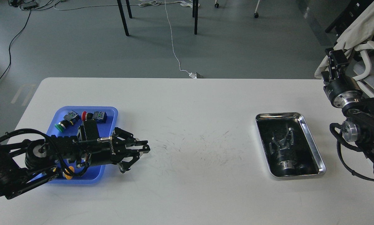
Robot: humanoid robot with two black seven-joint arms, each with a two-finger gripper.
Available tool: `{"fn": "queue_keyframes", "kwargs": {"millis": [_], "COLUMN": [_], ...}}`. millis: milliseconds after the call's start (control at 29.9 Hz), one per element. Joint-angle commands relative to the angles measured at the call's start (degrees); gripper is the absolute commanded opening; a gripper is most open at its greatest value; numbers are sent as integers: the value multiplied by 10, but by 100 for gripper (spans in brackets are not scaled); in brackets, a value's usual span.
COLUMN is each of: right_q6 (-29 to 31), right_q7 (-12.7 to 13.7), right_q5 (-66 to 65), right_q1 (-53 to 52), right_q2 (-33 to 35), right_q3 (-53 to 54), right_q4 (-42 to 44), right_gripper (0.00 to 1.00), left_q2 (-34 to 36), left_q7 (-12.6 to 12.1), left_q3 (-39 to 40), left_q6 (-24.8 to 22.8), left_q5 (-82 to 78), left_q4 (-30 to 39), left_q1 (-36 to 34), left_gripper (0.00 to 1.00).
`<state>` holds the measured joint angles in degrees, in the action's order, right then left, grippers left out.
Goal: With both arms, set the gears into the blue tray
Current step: 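Lift the black part and carry it back over the blue tray, then lower the black part into the blue tray and open the left gripper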
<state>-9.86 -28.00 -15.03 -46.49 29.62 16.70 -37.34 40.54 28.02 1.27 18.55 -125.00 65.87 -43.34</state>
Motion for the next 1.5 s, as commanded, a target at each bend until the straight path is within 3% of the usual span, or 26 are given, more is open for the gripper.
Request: {"fn": "queue_keyframes", "kwargs": {"millis": [0, 501, 802, 1170, 1471], "right_q6": [0, 1, 1, 1, 1], "right_q7": [0, 0, 0, 0, 0], "right_q5": [0, 0, 0, 0, 0], "right_q1": [0, -1, -1, 0, 2], "right_q2": [1, 3, 5, 6, 5], "right_q3": [0, 0, 0, -1, -1], "right_q4": [-1, -3, -3, -3, -2], "right_gripper": [95, 95, 95, 95, 95], "left_q2": [40, 154, 151, 147, 142], "left_q7": [0, 0, 0, 0, 0], "left_q3": [0, -4, -2, -3, -2], "left_q6": [0, 54, 95, 95, 95], "left_q5": [0, 0, 0, 0, 0], "left_q4": [21, 22, -44, -99, -103], "left_q1": [-20, -8, 40, 83, 92], "left_gripper": [10, 10, 10, 10, 11]}}
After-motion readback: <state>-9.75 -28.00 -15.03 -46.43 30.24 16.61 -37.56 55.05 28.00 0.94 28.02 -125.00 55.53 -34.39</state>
